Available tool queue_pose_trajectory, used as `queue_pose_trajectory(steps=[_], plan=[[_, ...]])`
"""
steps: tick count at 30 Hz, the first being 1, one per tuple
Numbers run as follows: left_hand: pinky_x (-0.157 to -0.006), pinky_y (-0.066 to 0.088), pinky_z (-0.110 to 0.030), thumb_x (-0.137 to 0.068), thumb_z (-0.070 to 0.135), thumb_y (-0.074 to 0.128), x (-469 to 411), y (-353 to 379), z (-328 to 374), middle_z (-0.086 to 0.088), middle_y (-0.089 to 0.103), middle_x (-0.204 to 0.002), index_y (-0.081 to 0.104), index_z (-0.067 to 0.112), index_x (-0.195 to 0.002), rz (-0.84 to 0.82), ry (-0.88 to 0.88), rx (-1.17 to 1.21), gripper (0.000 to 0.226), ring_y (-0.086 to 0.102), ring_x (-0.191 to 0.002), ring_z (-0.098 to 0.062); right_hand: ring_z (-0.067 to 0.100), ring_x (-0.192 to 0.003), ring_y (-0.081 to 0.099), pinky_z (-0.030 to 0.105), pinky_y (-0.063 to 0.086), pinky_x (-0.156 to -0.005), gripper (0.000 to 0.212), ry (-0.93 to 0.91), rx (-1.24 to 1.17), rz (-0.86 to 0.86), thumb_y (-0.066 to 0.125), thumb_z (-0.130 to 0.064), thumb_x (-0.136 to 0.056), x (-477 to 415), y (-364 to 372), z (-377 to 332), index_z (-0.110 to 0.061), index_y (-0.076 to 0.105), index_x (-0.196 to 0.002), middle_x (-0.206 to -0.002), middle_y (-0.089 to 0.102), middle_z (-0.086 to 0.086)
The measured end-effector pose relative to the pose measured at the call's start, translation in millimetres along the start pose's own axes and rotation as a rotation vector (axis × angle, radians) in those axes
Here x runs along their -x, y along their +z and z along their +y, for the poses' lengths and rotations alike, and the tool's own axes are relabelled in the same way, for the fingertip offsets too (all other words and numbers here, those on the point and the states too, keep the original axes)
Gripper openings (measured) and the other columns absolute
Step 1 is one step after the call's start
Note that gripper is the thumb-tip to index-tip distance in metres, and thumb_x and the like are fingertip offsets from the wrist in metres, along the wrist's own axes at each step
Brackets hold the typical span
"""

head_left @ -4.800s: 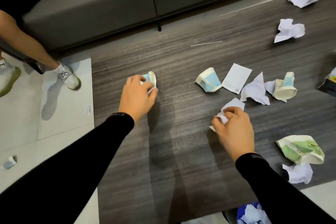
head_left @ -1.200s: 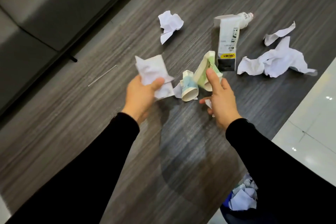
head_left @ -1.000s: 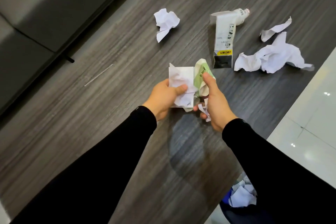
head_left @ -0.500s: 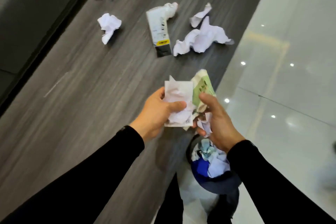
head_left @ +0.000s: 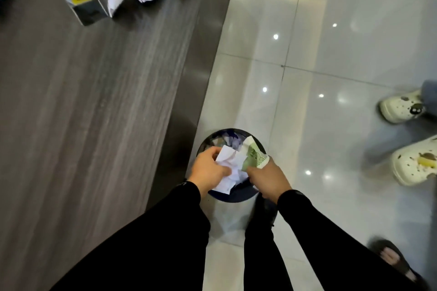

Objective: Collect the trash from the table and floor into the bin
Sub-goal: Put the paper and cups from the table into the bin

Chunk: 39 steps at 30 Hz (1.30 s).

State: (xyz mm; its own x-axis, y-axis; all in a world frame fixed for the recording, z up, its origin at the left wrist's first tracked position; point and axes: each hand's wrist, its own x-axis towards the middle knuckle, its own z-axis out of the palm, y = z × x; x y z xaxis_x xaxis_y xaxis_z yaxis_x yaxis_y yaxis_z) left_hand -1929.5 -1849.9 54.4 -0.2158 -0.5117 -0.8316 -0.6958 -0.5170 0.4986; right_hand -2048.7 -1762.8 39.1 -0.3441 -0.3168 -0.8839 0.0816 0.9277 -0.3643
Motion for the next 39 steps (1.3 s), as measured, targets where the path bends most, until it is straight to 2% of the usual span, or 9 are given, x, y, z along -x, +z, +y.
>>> queue_pose_trajectory(steps=[2, 7, 10, 14, 16, 19, 25, 30, 39], plan=[[-0.091, 0.051, -0.038, -0.070, -0.002, 0.069, -6, 6, -10, -0.009, 0.065, -0.113, 0.058, 0.013, -0.114, 0.007, -0.012, -0.063, 0.048, 0.061, -0.103, -0.026, 0.028, -0.094, 0.061, 0.030, 0.046, -0.076, 0.045, 0.021, 0.069, 0.028, 0.063, -0.021, -0.076, -11, 6, 14, -0.007, 0.047, -0.115, -0.102, 0.061, 0.009], [-0.111, 0.032, -0.033, -0.080, 0.007, 0.063, -19, 5, -23, -0.006, 0.034, -0.150, 0.031, 0.014, -0.143, -0.075, 0.053, -0.412, 0.072, 0.038, -0.134, -0.024, 0.020, -0.098, 0.057, 0.028, 0.046, -0.078, 0.062, -0.001, -0.105, -0.081, 0.075, -0.018, -0.073, -29, 21, 27, -0.007, 0.043, -0.125, -0.114, 0.059, 0.005], [-0.105, 0.038, -0.032, -0.087, 0.006, 0.047, -24, -6, -23, -0.009, 0.050, -0.140, 0.041, 0.015, -0.138, -0.021, 0.068, -0.476, 0.051, 0.048, -0.127, -0.026, 0.022, -0.096, 0.058, 0.021, 0.045, -0.064, 0.045, 0.012, -0.086, 0.027, 0.063, -0.015, -0.079, -39, 24, 40, -0.007, 0.052, -0.122, -0.119, 0.063, 0.011], [-0.102, 0.042, -0.033, -0.088, 0.011, 0.044, -33, -15, -21, -0.006, 0.060, -0.129, 0.051, 0.018, -0.128, -0.043, 0.123, -0.561, 0.042, 0.054, -0.120, -0.023, 0.039, -0.113, 0.056, 0.045, 0.048, -0.094, 0.055, 0.270, -0.078, 0.265, 0.061, -0.015, -0.081, -56, 29, 74, 0.006, 0.041, -0.128, -0.127, 0.055, 0.027], [-0.100, 0.044, -0.032, -0.088, 0.015, 0.045, -36, -17, -19, -0.003, 0.062, -0.125, 0.054, 0.021, -0.125, -0.068, 0.175, -0.589, 0.039, 0.056, -0.117, -0.020, 0.036, -0.094, 0.061, 0.043, 0.053, -0.077, 0.034, 0.366, -0.280, 0.217, 0.064, -0.015, -0.083, -65, 38, 86, 0.005, 0.053, -0.107, -0.119, 0.060, 0.029], [-0.100, 0.044, -0.031, -0.089, 0.018, 0.047, -40, -21, -15, 0.002, 0.062, -0.124, 0.054, 0.023, -0.124, -0.074, 0.262, -0.605, 0.037, 0.056, -0.114, -0.014, 0.031, -0.083, 0.057, 0.036, 0.050, -0.064, 0.031, 0.441, -0.647, 0.086, 0.056, -0.011, -0.091, -78, 58, 95, 0.001, 0.053, -0.119, -0.111, 0.062, 0.022], [-0.093, 0.047, -0.030, -0.088, 0.020, 0.048, -47, -31, 6, 0.004, 0.064, -0.114, 0.058, 0.025, -0.117, -0.002, 0.372, -0.607, 0.032, 0.059, -0.102, -0.012, 0.043, -0.086, 0.061, 0.054, 0.055, -0.077, 0.023, 0.371, -0.569, 0.207, 0.040, 0.016, -0.085, -84, 54, 90, 0.015, 0.056, -0.102, -0.105, 0.062, 0.034], [-0.084, 0.044, -0.021, -0.087, 0.018, 0.051, -53, -35, 32, 0.002, 0.065, -0.108, 0.060, 0.022, -0.116, 0.090, 0.416, -0.559, 0.031, 0.060, -0.094, -0.012, 0.034, -0.064, 0.057, 0.031, 0.056, -0.038, 0.023, 0.294, -0.748, 0.143, 0.036, 0.017, -0.086, -88, 4, 40, 0.010, 0.051, -0.102, -0.096, 0.058, 0.022], [-0.081, 0.050, -0.027, -0.083, 0.010, 0.056, -96, -17, 79, 0.001, 0.065, -0.093, 0.063, 0.017, -0.103, 0.129, 0.287, -0.130, 0.022, 0.059, -0.082, -0.014, 0.036, -0.061, 0.070, 0.032, 0.061, -0.061, 0.015, 0.187, -0.970, 0.090, 0.035, 0.017, -0.087, -149, -49, -38, 0.015, 0.050, -0.090, -0.115, 0.052, 0.034]])
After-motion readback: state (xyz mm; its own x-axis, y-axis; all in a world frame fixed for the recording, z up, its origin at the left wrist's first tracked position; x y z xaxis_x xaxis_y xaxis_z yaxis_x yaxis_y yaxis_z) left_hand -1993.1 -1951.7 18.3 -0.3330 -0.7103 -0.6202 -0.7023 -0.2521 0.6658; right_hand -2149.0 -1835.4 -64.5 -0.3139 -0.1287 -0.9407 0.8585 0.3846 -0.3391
